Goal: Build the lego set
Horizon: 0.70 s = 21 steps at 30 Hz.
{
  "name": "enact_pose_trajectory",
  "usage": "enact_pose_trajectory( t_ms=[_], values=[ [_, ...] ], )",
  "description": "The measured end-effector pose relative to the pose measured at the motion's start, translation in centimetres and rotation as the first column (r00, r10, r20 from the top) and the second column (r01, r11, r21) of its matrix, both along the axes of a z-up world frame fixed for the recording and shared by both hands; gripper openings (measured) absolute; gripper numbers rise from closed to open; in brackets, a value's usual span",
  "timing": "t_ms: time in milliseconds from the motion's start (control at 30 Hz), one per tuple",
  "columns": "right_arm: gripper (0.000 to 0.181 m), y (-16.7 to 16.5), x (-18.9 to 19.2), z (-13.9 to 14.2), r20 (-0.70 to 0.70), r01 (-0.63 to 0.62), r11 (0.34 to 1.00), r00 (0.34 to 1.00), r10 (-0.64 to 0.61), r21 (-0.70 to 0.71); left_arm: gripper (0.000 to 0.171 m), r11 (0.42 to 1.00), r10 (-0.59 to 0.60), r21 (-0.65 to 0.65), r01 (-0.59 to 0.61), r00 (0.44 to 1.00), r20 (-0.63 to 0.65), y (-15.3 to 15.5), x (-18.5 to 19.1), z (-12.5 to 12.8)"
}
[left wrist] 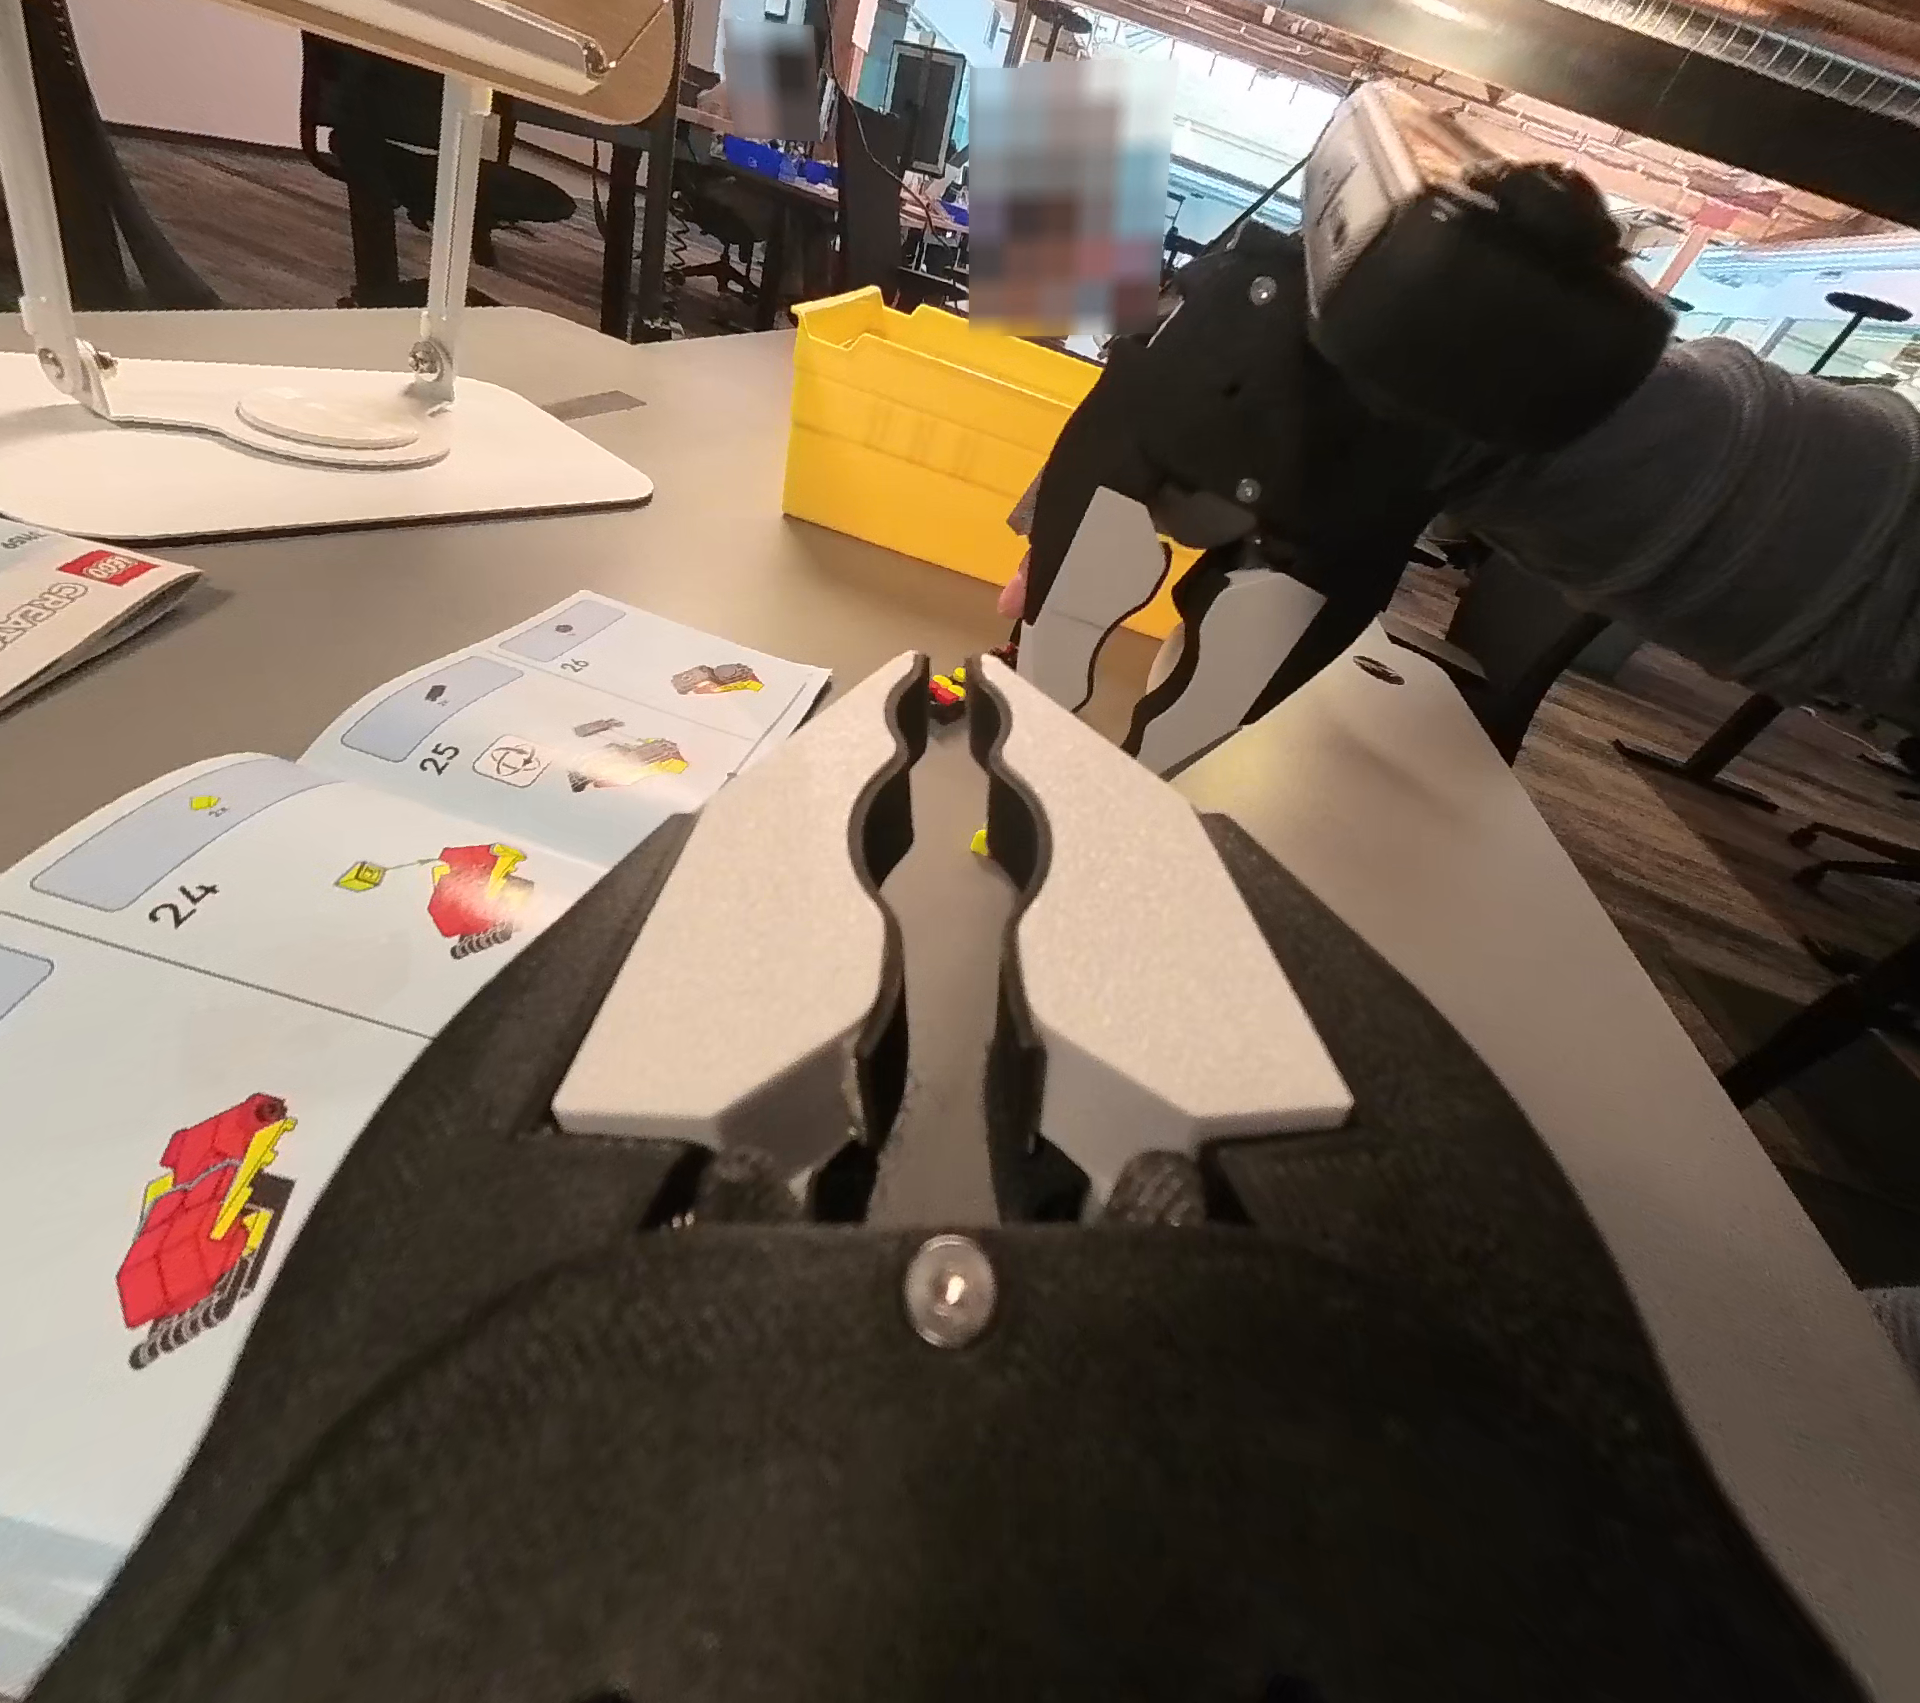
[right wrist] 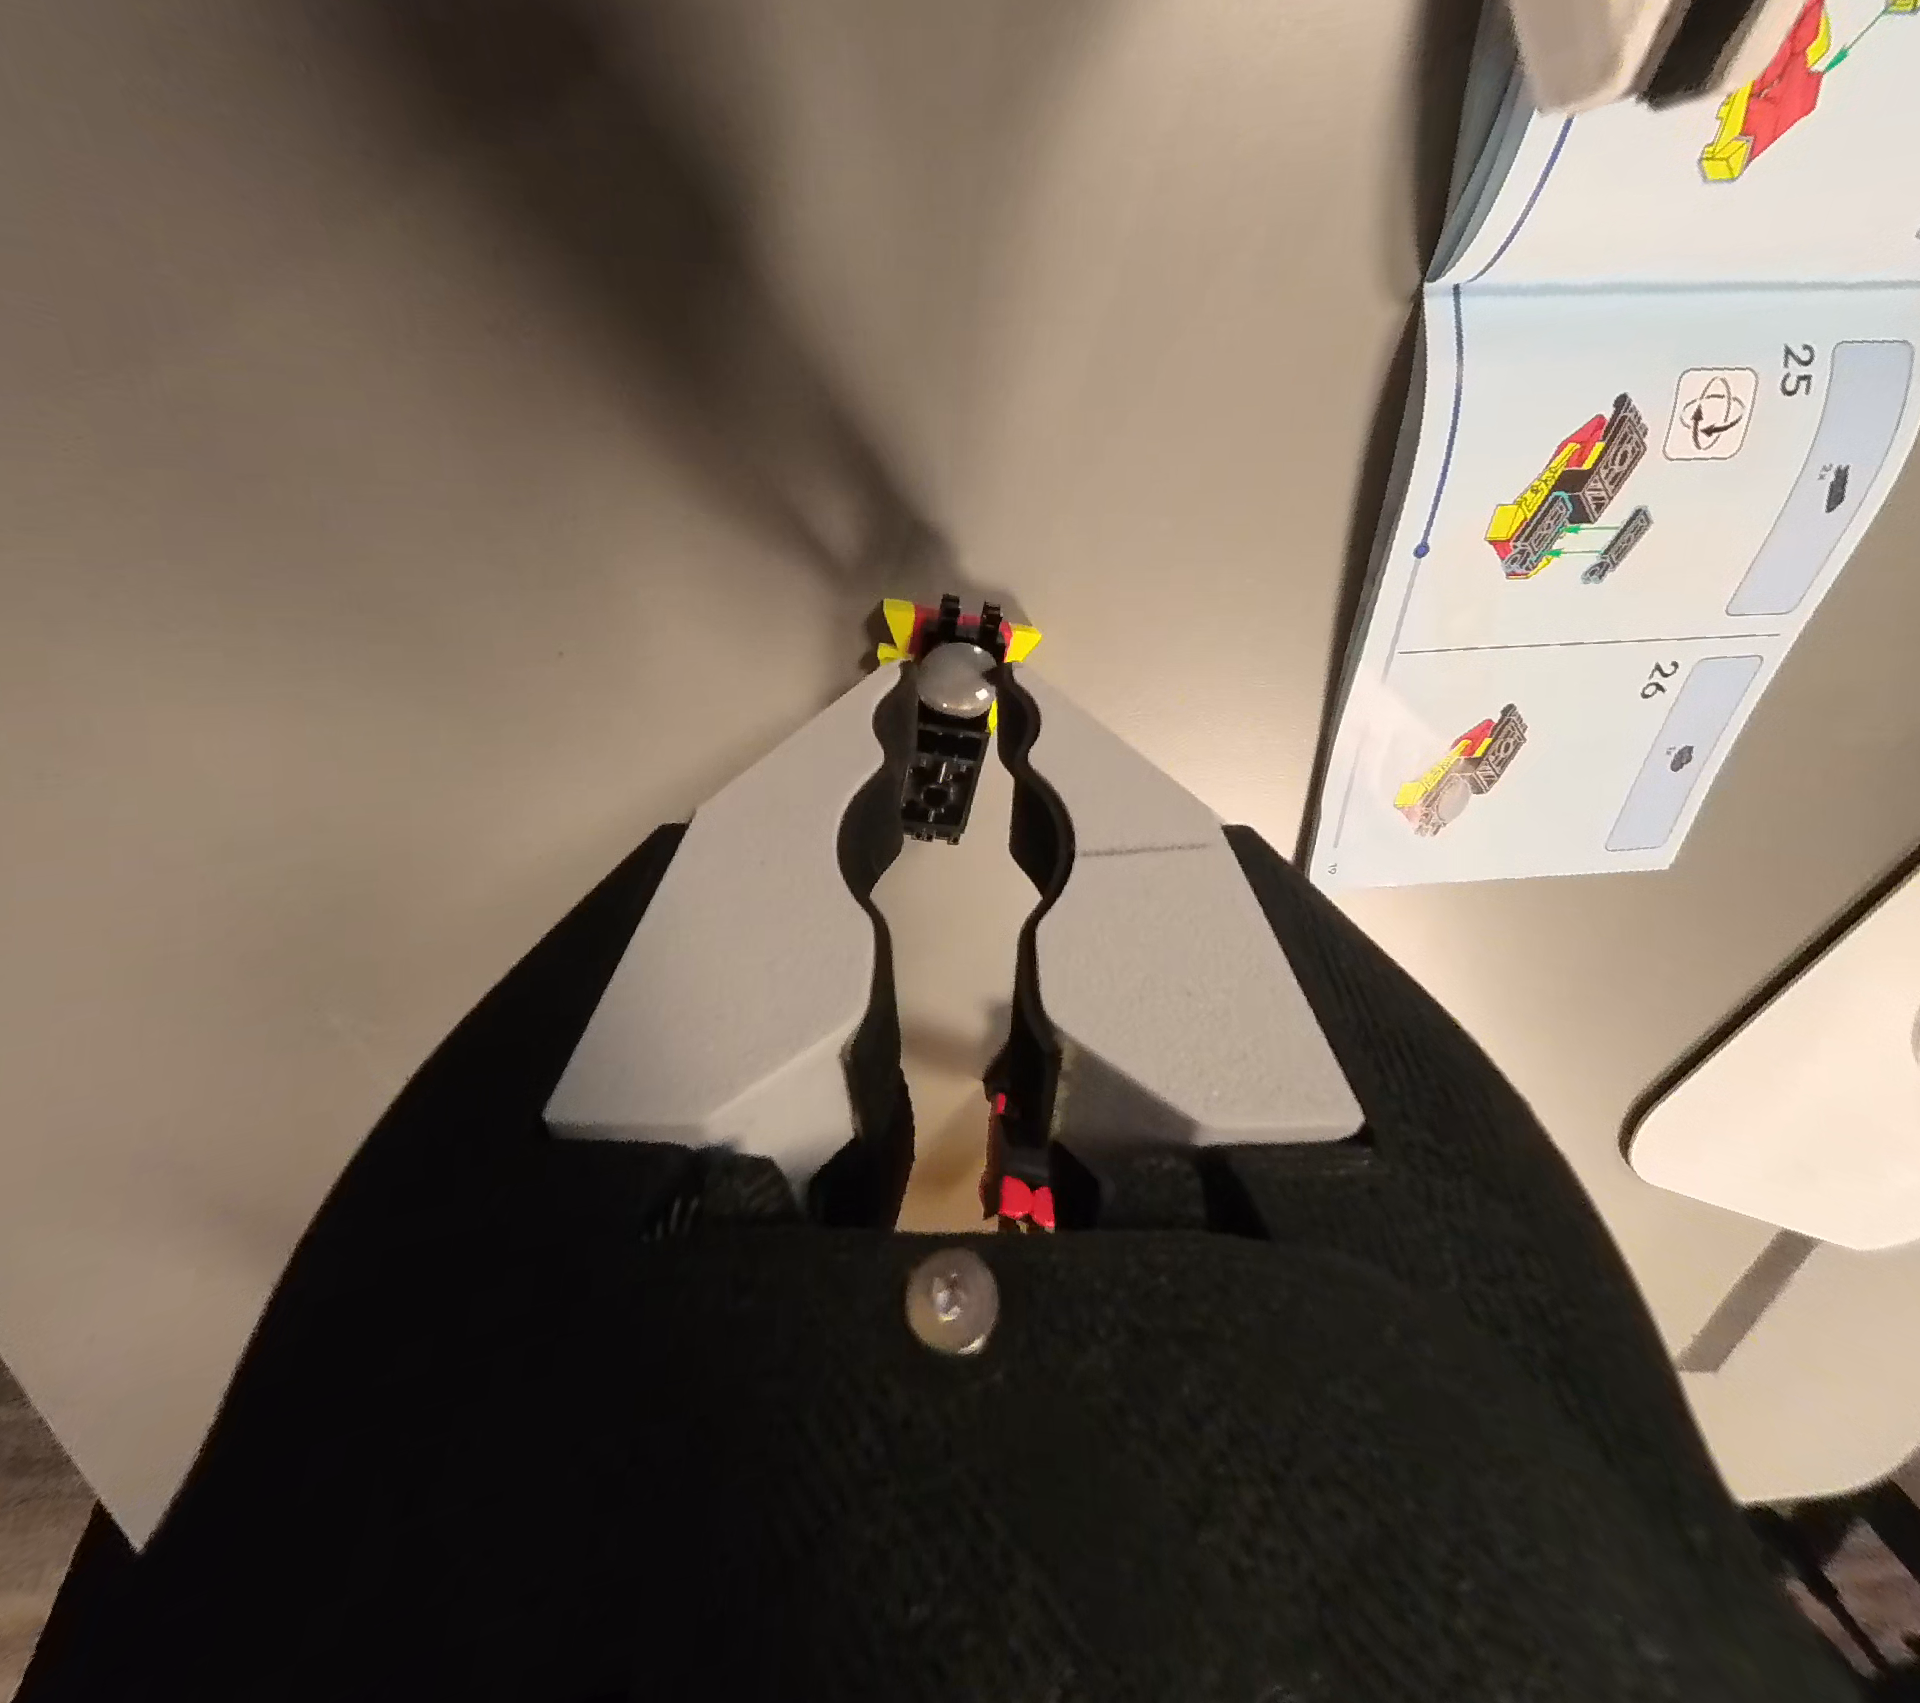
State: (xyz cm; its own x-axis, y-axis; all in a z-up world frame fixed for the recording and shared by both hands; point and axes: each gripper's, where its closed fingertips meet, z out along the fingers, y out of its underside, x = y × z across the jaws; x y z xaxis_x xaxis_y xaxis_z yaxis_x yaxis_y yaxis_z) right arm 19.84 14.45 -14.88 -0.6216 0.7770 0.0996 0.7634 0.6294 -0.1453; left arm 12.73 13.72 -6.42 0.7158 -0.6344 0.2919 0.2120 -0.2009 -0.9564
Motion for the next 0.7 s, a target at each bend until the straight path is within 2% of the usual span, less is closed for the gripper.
enact_pose_trajectory(
  t_ms=[267, 400, 567, 700],
  values=[
    [0.013, -0.15, 0.04, -0.02, 0.002, 0.002, 1.0, 1.0, -0.002, -0.007, 0.005, 1.0, -0.001, 0.001, 0.001, 1.0, -0.001, 0.0, 0.02, 0.0],
    [0.019, -0.15, 0.15, 0.01, -0.008, 0.008, 1.0, 1.0, -0.008, -0.006, 0.005, 1.0, -0.001, 0.001, 0.001, 1.0, -0.001, -0.01, 0.02, -0.01],
    [0.027, 0.32, 0.64, 0.33, -0.036, 0.067, 0.997, 0.997, -0.068, -0.03, 0.005, 1.0, -0.001, 0.001, 0.001, 1.0, 0.0, -0.01, 0.02, 0.0],
    [0.025, 0.32, 1.01, 0.11, -0.054, 0.079, 0.995, 0.995, -0.083, -0.059, 0.004, 1.0, -0.002, 0.003, 0.002, 1.0, -0.001, -0.02, 0.04, 0.01]
  ],
)
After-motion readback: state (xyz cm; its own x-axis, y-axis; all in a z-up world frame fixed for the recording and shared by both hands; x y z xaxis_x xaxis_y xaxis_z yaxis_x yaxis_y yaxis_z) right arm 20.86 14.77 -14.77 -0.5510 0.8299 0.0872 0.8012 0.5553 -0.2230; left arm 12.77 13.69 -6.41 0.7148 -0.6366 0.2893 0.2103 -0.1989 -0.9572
